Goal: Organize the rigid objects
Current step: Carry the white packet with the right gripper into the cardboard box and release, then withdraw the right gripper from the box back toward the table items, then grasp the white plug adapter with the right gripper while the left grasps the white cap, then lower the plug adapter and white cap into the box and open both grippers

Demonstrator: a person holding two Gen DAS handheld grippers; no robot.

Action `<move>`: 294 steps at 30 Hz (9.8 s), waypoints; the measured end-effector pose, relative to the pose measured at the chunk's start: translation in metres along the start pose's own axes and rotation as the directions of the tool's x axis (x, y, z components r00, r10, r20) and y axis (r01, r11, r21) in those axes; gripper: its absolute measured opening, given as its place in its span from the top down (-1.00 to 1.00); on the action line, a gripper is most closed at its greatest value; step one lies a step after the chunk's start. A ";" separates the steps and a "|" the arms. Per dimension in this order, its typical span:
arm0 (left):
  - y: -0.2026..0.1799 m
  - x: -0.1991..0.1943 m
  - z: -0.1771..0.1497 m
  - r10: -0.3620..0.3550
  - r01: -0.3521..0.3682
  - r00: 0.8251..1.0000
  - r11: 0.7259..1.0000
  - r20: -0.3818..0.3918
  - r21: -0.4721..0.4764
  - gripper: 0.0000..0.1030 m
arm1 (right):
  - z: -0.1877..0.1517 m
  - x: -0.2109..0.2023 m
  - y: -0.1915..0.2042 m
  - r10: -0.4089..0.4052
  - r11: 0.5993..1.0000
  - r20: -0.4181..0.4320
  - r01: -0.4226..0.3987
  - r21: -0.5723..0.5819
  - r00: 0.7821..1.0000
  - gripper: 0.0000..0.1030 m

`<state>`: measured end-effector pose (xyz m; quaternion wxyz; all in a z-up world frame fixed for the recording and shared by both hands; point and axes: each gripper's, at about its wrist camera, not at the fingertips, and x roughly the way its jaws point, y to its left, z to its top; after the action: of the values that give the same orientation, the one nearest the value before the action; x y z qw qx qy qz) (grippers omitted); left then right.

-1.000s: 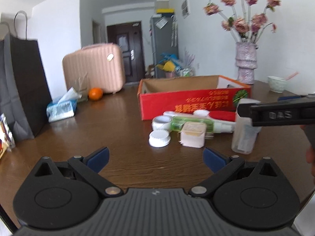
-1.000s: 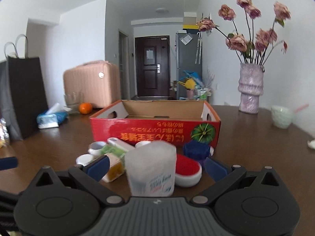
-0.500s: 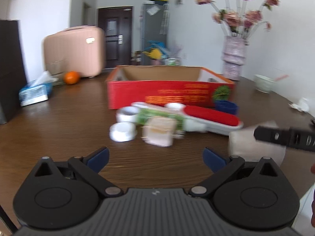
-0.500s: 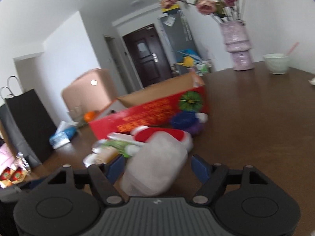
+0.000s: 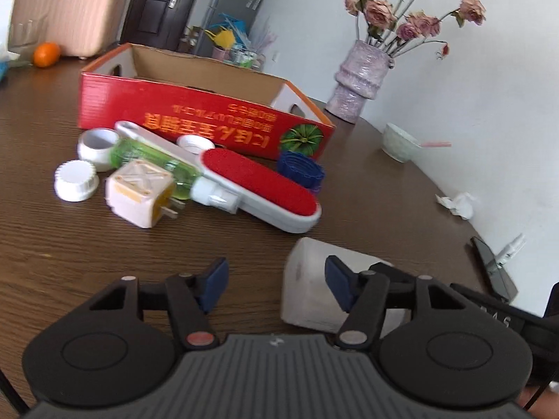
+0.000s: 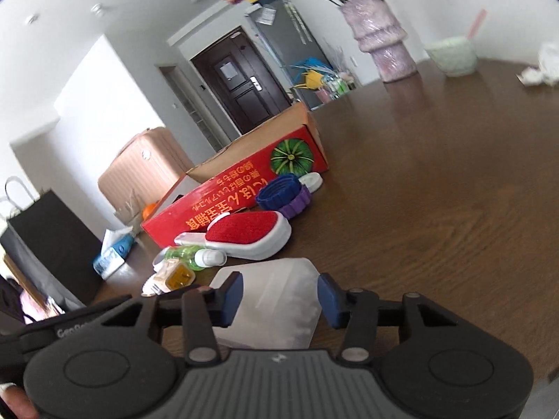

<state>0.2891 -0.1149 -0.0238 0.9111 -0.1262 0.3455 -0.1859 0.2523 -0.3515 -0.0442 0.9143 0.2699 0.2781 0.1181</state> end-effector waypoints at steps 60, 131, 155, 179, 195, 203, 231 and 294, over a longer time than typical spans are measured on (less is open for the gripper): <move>0.125 0.197 0.286 0.036 -0.046 0.997 0.987 -0.070 -0.153 0.45 | 0.248 0.311 0.068 0.026 0.999 -0.160 -0.030 -0.024 0.987 0.65; 0.074 -0.178 -0.077 0.325 -0.395 0.879 0.906 0.348 0.152 -1.00 | -0.077 -0.082 0.079 -0.092 0.796 0.231 0.211 -0.568 0.969 -1.00; 0.121 -0.098 -0.012 0.381 -0.413 0.897 0.903 0.223 0.116 -0.99 | -0.023 0.068 0.142 0.047 0.770 -0.020 -0.049 -0.636 0.999 -0.48; 0.142 -0.025 0.042 0.247 -0.258 0.965 0.956 0.088 0.143 -0.20 | -0.018 0.162 0.177 -0.024 0.768 -0.226 -0.126 -0.628 0.974 0.26; 0.122 0.004 0.044 0.266 -0.272 0.962 0.950 0.060 0.151 0.24 | -0.025 0.091 0.117 -0.113 0.824 -0.134 0.017 -0.567 0.984 0.25; 0.110 -0.065 -0.001 0.296 -0.303 0.952 0.948 0.079 0.101 0.25 | -0.044 0.069 0.122 -0.125 0.823 -0.106 0.043 -0.566 0.986 0.26; 0.030 -0.159 -0.043 0.252 -0.299 0.931 0.941 0.263 0.156 0.24 | -0.071 -0.064 0.115 -0.034 0.849 0.123 0.094 -0.520 0.992 0.26; 0.131 0.035 0.306 0.307 -0.303 0.952 0.940 -0.002 0.155 -0.63 | 0.264 0.236 0.152 -0.312 0.764 -0.098 0.189 -0.616 0.945 0.02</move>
<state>0.5535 0.0193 0.1319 0.9314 0.0014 0.3573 -0.0698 0.5859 -0.2527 0.1206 0.9281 -0.0855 0.3477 0.1021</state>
